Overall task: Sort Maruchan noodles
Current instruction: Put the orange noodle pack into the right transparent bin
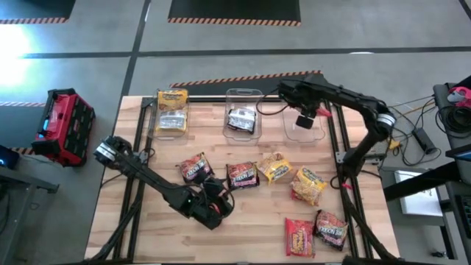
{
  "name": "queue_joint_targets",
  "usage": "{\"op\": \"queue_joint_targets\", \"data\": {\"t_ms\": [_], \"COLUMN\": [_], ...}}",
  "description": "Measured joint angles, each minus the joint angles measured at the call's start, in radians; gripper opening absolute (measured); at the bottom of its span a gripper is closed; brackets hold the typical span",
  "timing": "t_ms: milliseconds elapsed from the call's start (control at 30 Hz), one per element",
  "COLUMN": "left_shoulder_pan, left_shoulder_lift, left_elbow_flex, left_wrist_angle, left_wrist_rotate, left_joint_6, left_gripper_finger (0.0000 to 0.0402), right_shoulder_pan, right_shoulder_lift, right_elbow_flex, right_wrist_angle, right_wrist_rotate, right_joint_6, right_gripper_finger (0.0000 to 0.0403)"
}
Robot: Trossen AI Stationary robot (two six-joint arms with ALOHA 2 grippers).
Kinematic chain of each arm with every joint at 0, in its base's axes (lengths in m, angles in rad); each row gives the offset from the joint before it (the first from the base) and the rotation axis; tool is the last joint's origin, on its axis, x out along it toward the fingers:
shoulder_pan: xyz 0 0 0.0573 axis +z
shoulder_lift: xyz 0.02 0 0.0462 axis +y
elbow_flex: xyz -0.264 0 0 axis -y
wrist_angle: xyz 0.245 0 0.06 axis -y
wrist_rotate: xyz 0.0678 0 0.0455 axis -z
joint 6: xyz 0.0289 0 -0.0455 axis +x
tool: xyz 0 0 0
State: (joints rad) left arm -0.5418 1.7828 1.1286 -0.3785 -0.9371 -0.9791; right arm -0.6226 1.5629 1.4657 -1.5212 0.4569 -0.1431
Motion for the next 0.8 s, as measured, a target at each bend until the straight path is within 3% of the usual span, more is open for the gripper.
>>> {"op": "queue_joint_targets", "data": {"t_ms": [333, 800], "left_shoulder_pan": [0.039, 0.081], "left_shoulder_lift": [0.000, 0.000], "left_elbow_flex": [0.000, 0.000], "left_wrist_angle": [-0.054, -0.121], "left_wrist_rotate": [-0.024, -0.049], "left_joint_6": [-0.003, -0.006], "left_gripper_finger": [0.0166, 0.0166], "right_shoulder_pan": [-0.085, -0.088], "right_shoulder_lift": [0.161, 0.289], "right_elbow_flex": [0.000, 0.001], "right_wrist_angle": [0.019, 0.104], "right_wrist_rotate": [0.081, 0.178], "right_joint_6": [-0.121, -0.389], "right_gripper_finger": [0.0109, 0.0109]}}
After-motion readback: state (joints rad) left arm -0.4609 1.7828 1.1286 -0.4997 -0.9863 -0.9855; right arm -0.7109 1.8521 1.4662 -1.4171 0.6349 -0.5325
